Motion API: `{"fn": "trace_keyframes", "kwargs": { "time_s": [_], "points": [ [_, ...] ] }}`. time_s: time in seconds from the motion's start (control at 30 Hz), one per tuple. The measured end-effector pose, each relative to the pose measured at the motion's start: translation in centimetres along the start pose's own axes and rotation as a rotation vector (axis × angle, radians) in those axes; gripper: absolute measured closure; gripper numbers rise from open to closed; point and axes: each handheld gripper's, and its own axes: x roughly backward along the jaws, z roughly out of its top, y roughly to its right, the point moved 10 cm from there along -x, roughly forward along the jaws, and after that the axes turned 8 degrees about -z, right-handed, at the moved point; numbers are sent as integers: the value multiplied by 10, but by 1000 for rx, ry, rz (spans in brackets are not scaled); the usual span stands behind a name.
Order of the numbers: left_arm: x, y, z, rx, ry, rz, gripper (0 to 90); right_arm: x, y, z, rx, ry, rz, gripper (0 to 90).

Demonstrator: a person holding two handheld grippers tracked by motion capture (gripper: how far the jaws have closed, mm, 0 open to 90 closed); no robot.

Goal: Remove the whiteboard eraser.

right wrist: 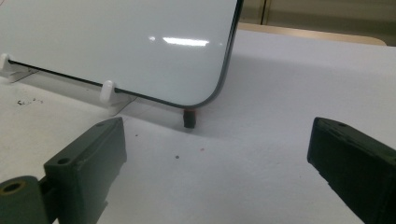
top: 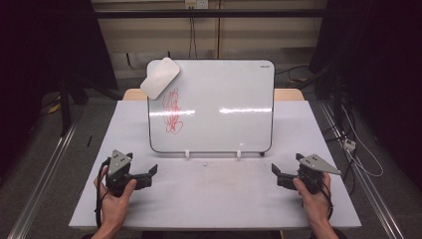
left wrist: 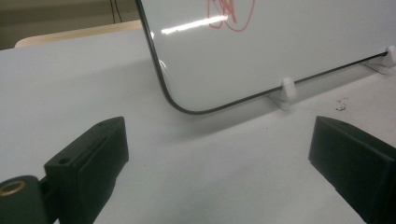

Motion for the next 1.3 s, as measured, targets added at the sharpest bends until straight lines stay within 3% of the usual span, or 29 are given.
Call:
{"fn": "trace_keyframes", "kwargs": {
  "time_s": [0.33, 0.57, 0.67, 0.83, 0.87, 0.9, 1.3],
  "points": [
    [-3, 2, 0, -6, -16, -23, 73, -1, 0, -1, -8, -6, 11, 51],
    [-10, 4, 2, 14, -51, -86, 75, -3, -2, -2, -6, -15, 20, 52],
    [-10, 7, 9, -12, -42, -88, 75, -3, -4, -2, -5, -16, 32, 52],
    [-11, 8, 16, -18, -48, -90, 83, -4, -5, -2, -3, -18, 30, 52],
    [-11, 10, 20, -25, -34, -122, 83, -4, -5, -2, -4, -18, 31, 52],
    [-10, 10, 21, -43, -44, -128, 70, -4, -5, -2, -3, -18, 29, 52],
    [-17, 1, 61, -112, -35, -117, 61, -5, -5, -2, -6, -19, 35, 54]
  ]
}}
